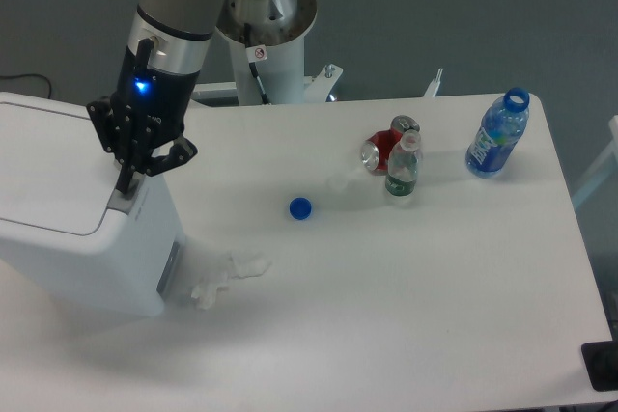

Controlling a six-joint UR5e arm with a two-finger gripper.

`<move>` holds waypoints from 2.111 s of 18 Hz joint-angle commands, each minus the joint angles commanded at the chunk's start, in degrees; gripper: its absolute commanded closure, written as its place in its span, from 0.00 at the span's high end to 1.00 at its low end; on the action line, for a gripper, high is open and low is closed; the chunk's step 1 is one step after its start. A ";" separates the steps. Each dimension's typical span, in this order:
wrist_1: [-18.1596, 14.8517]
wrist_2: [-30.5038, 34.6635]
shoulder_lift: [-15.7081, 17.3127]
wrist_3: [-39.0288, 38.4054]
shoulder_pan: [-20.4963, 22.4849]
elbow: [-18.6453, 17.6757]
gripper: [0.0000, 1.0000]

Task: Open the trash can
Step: 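Hold the gripper pressed against the lid edge of the trash can, then push the lid edge so the trash can lid flips open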

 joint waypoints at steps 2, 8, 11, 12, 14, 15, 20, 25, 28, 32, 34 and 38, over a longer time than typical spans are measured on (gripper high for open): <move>0.00 0.00 0.00 0.00 0.00 -0.09 0.00; 0.00 0.09 -0.09 0.18 0.00 -0.53 0.00; 0.00 0.09 -0.09 0.26 0.00 -0.44 0.00; 0.00 0.09 -0.09 0.26 0.00 -0.44 0.00; 0.00 0.09 -0.18 0.26 0.00 -0.44 0.00; 0.00 0.09 -0.18 0.26 0.00 -0.44 0.00; 0.00 0.09 -0.62 0.35 0.00 -0.44 0.00; 0.00 0.09 -0.70 0.35 0.00 -0.44 0.00; 0.00 0.09 -0.62 0.44 0.00 -0.44 0.00; 0.00 -0.09 -0.53 0.44 0.53 0.44 0.00; 0.00 -0.18 -0.35 0.44 0.70 0.88 0.00; -0.79 -0.44 -0.26 0.09 1.58 3.43 0.00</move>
